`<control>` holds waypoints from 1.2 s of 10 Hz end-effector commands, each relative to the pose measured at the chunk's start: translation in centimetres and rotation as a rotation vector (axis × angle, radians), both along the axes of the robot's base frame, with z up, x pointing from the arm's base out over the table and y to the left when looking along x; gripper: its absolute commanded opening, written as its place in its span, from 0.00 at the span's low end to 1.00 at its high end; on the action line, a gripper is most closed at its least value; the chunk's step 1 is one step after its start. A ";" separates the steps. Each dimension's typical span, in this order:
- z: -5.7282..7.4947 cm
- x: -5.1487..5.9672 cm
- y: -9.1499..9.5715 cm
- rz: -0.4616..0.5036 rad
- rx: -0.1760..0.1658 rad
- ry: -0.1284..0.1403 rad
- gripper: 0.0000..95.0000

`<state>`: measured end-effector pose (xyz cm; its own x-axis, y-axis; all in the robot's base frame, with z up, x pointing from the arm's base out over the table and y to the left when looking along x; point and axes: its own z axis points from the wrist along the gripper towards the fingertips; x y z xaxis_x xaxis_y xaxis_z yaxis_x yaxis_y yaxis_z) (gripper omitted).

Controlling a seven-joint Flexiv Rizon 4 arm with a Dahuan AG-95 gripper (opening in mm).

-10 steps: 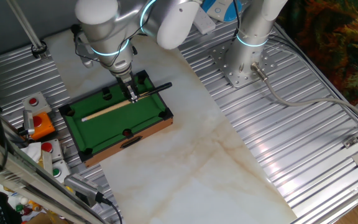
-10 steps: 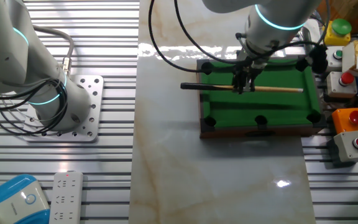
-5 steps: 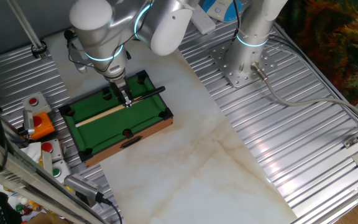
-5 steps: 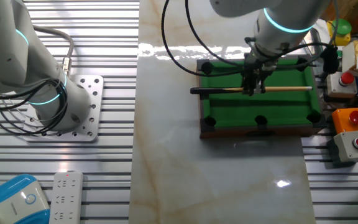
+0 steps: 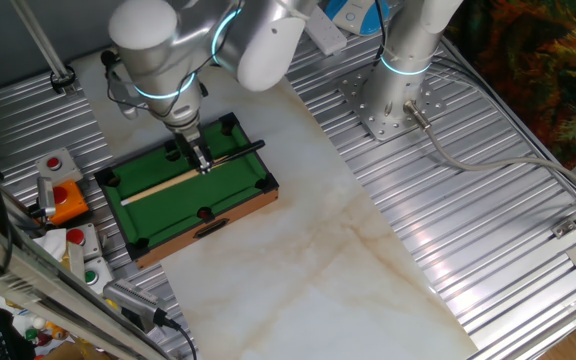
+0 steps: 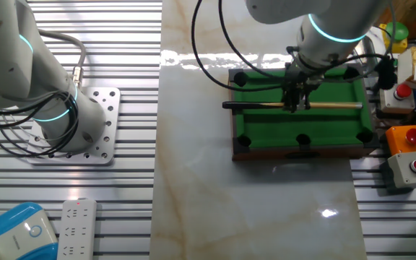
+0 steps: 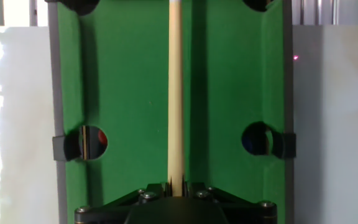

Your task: Hit the pool ball

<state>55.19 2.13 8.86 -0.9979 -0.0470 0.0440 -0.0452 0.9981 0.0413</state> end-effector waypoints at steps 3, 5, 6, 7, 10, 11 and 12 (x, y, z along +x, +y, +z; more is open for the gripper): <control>0.1 -0.1 -0.1 0.017 0.000 -0.002 0.80; 0.5 -0.1 -0.1 0.021 0.001 0.002 0.80; 1.4 -0.2 -0.1 0.016 0.002 0.006 0.80; 1.9 -0.2 -0.1 0.011 0.000 0.007 0.80; 4.9 -0.7 0.2 0.015 -0.030 0.010 0.60; 5.4 -0.8 0.3 0.017 -0.041 0.012 0.60; 6.1 -0.8 0.7 0.019 -0.050 0.015 0.40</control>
